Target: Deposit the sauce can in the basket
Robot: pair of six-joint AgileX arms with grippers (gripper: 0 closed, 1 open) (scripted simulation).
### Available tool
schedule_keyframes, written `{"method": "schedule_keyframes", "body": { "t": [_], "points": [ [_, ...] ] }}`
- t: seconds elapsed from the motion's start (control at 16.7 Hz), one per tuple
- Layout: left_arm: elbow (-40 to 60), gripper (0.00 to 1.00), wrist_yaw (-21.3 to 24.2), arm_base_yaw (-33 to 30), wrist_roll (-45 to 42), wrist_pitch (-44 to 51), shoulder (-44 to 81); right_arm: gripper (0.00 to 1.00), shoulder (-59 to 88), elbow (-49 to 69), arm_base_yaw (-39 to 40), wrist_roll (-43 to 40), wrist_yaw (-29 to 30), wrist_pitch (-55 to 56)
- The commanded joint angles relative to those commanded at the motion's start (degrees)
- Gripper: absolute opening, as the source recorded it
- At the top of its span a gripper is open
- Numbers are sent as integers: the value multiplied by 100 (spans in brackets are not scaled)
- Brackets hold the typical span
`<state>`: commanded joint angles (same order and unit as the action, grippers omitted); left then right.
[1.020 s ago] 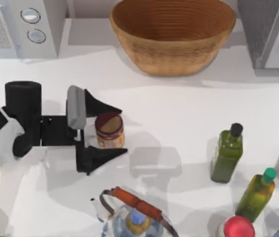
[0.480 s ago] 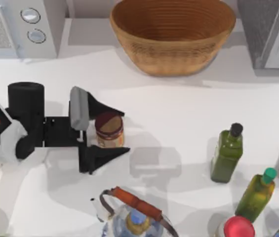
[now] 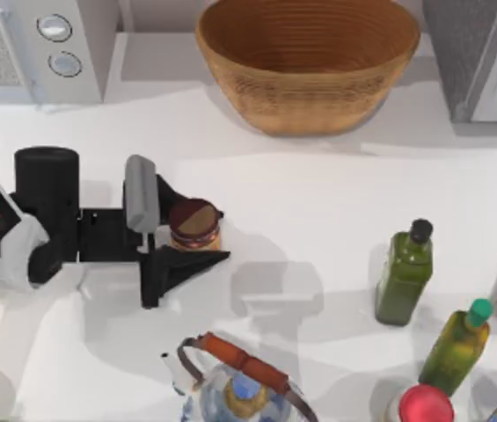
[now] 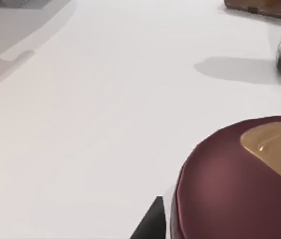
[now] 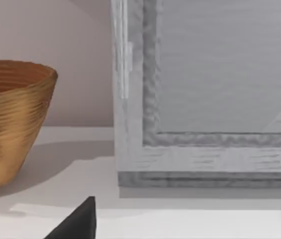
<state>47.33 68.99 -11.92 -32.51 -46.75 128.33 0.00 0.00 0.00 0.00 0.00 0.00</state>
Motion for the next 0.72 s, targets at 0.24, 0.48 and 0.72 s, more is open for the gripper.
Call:
{"method": "schedule_keyframes", "body": {
  "t": [0.24, 0.48, 0.72],
  "points": [
    [0, 0, 0, 0, 0, 0, 0, 100, 0, 0, 0, 0, 0, 0],
    [0, 0, 0, 0, 0, 0, 0, 100, 0, 0, 0, 0, 0, 0],
    [3, 0, 3, 16, -11, 4, -10, 100, 0, 0, 0, 0, 0, 0]
  ]
}}
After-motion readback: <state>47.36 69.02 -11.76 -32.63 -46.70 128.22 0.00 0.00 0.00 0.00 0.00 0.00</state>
